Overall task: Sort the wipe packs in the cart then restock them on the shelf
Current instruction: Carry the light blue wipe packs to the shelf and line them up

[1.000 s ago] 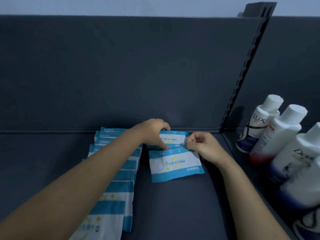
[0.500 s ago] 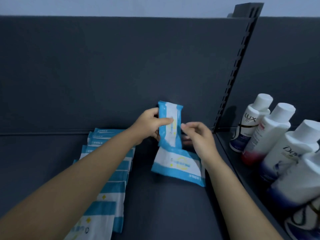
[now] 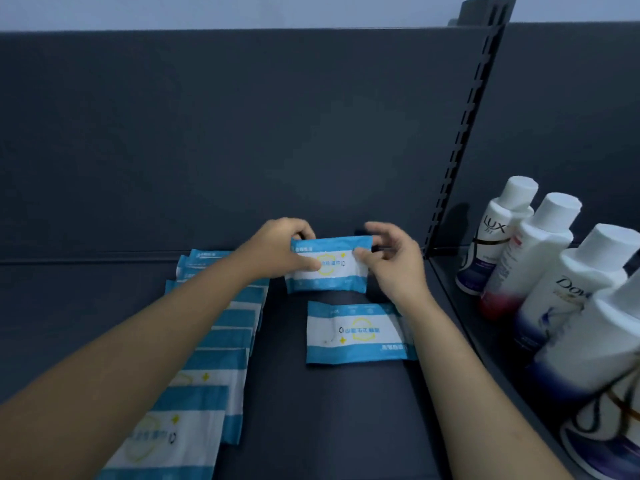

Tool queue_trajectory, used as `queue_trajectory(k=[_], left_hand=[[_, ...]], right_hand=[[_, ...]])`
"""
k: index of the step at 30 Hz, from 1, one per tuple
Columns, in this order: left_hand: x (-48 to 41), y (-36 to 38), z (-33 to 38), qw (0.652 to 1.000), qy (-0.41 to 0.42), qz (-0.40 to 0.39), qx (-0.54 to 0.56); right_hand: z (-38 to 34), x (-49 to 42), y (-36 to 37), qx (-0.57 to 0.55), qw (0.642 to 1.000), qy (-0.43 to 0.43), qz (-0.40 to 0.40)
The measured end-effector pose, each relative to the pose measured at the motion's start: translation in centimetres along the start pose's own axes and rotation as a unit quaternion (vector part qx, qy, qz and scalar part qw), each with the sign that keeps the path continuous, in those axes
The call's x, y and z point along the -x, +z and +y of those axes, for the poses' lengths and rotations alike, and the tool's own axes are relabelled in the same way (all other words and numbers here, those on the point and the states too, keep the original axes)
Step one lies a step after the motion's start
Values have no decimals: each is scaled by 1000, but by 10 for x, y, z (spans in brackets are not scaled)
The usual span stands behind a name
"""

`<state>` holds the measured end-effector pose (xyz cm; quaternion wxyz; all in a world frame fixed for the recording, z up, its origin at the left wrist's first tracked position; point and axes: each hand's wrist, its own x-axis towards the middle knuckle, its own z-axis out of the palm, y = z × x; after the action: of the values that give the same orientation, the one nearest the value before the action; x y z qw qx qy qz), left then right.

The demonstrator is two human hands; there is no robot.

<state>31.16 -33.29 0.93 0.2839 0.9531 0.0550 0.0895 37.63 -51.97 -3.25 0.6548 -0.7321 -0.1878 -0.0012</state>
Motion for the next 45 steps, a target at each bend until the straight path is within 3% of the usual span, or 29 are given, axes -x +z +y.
queue_trajectory(k=[2,7,12,19,21,23,26,28,30,33,35,37,40,42,45], left_hand=[[-1,9,-8,999,-20,24,-41],[2,25,-9,981,60,58,-177],[8,25,-9,977,92,-68,-177],[11,23,0,989,38,-28,-138],[15,21,7,996,37,-71,-48],[19,20,16,987,12,-162,-3],[25,20,26,963,-3,-262,-70],[28,18,30,956,-2,-282,-87],[29,18,31,958,18,-278,-73],[29,9,26,981,30,-192,-9],[26,1,18,993,9,-113,-9],[22,-5,7,997,-28,-58,-36],[21,-7,-1,988,-66,-2,-136],[21,-1,-5,978,-21,18,-208],[26,11,-5,964,66,-50,-253]], right_hand=[[5,0,1,16,1000,16,5],[14,2,3,258,962,-10,-85],[15,3,2,282,955,-26,-88],[-5,12,-18,366,928,30,-69],[-21,20,-28,418,895,96,-122],[-36,25,-38,471,850,147,-186],[-46,31,-39,504,806,184,-250],[-44,36,-38,495,808,177,-265],[-40,40,-40,459,835,150,-263],[-32,43,-38,350,914,70,-195],[-26,40,-28,312,941,-12,-132],[-22,32,-15,315,939,-78,-112],[-11,20,1,317,934,-92,-136],[1,19,8,317,936,-94,-121],[18,19,6,326,935,-110,-81]])
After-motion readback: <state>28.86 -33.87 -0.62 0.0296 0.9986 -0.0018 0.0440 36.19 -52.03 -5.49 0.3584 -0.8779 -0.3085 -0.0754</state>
